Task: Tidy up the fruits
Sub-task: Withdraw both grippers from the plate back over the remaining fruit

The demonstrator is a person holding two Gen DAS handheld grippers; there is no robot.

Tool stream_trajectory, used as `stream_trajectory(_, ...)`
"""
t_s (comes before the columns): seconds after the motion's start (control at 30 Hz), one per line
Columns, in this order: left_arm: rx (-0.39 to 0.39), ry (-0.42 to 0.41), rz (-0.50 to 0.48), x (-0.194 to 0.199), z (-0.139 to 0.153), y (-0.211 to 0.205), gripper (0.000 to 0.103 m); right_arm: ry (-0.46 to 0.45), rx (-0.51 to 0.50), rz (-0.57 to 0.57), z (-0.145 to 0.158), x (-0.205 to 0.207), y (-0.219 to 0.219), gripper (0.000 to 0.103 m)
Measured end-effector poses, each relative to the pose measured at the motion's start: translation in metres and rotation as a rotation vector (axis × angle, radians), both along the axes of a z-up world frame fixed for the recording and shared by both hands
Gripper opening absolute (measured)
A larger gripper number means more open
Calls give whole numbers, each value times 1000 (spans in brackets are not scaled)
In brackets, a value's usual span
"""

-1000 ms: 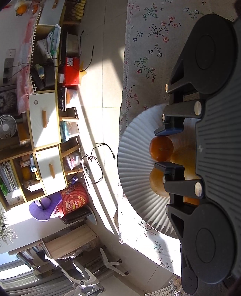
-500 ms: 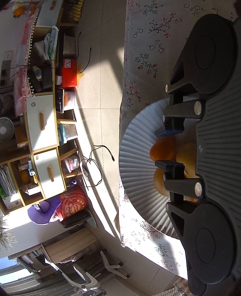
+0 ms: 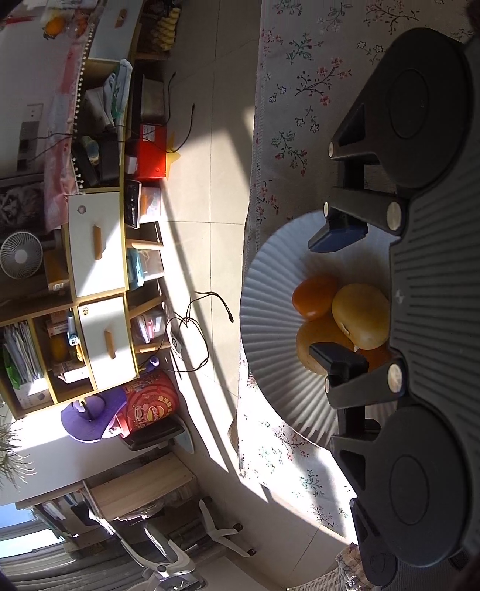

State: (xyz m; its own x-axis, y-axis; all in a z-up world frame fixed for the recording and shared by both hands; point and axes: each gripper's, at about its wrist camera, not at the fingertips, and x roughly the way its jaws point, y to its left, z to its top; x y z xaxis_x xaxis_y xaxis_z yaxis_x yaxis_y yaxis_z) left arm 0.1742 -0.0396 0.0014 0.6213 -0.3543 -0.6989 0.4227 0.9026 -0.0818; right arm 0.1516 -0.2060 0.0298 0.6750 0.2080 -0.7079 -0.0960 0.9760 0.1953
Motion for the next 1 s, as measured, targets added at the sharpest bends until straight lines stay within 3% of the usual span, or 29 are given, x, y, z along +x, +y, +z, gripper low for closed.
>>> stream_trajectory(0.33, 3, -15, 5, -30, 13, 16, 80, -19, -4, -9, 12, -32, -2, 70)
stream_trajectory(0.57, 16, -7, 8, -46, 16, 27, 85, -30, -19, -9, 19, -56, 1, 80)
stream_trajectory(0.8, 10, -4, 15, -64, 18, 38, 91, -44, 5, -17, 20, -79, 4, 86)
stream_trajectory(1.0, 13, 0, 14, -80, 15, 46, 93, -48, -33, 8, 17, -95, 14, 89)
